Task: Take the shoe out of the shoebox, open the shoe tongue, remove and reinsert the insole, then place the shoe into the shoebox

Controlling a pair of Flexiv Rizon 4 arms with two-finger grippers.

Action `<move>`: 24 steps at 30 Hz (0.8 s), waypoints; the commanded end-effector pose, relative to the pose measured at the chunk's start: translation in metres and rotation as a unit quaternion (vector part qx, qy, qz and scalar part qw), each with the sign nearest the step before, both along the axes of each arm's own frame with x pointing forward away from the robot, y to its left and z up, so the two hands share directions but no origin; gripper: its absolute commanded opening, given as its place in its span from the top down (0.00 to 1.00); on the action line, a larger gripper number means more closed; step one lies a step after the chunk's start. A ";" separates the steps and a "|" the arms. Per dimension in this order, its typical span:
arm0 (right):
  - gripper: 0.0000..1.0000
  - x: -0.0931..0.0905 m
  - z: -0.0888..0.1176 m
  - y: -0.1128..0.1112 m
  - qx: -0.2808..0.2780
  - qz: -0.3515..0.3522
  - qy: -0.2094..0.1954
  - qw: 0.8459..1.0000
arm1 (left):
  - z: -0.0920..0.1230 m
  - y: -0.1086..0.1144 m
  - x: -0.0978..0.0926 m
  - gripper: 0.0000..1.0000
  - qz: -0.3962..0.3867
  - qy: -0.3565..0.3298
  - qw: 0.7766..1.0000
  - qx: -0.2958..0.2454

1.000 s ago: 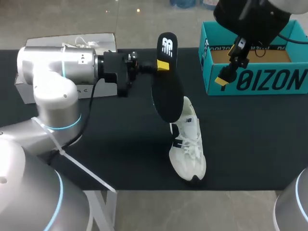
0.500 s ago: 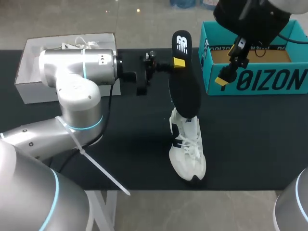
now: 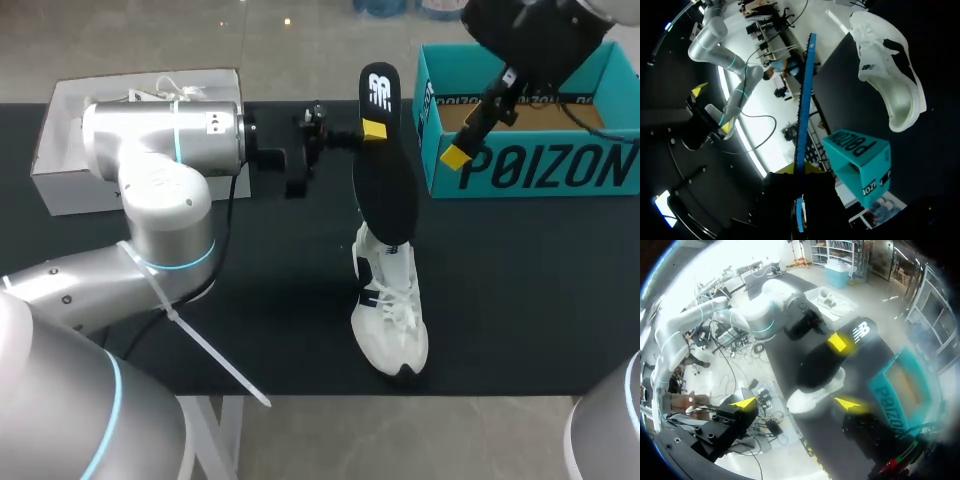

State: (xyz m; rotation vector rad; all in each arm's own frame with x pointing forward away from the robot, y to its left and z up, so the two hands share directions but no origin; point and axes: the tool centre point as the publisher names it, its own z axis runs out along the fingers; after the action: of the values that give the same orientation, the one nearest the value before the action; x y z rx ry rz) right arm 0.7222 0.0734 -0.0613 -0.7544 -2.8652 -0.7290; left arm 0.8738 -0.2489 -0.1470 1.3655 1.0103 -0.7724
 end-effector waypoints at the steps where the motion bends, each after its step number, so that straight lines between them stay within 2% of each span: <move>1: 0.00 0.001 -0.028 -0.009 0.213 0.009 0.038 0.976 | -0.001 -0.001 0.000 1.00 0.000 -0.001 1.000 0.000; 6: 0.00 0.003 -0.044 -0.008 0.308 0.011 0.050 0.950 | -0.001 -0.001 0.000 1.00 0.000 -0.001 1.000 0.000; 12: 0.00 0.008 -0.054 -0.005 0.363 0.007 0.051 0.930 | -0.001 -0.001 0.000 1.00 0.000 -0.001 1.000 0.000; 16: 0.00 0.014 -0.059 -0.002 0.381 0.005 0.049 0.923 | -0.001 -0.001 0.000 1.00 0.000 -0.001 1.000 0.000; 24: 0.00 0.037 -0.064 0.001 0.379 0.006 0.023 0.925 | -0.001 -0.001 0.000 1.00 0.000 -0.001 1.000 0.000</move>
State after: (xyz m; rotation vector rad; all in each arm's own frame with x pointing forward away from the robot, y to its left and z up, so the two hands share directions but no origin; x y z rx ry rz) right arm 0.7549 0.0733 -0.1199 -0.5844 -2.3016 -1.4936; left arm 0.8739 -0.2493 -0.1473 1.3642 1.0095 -0.7724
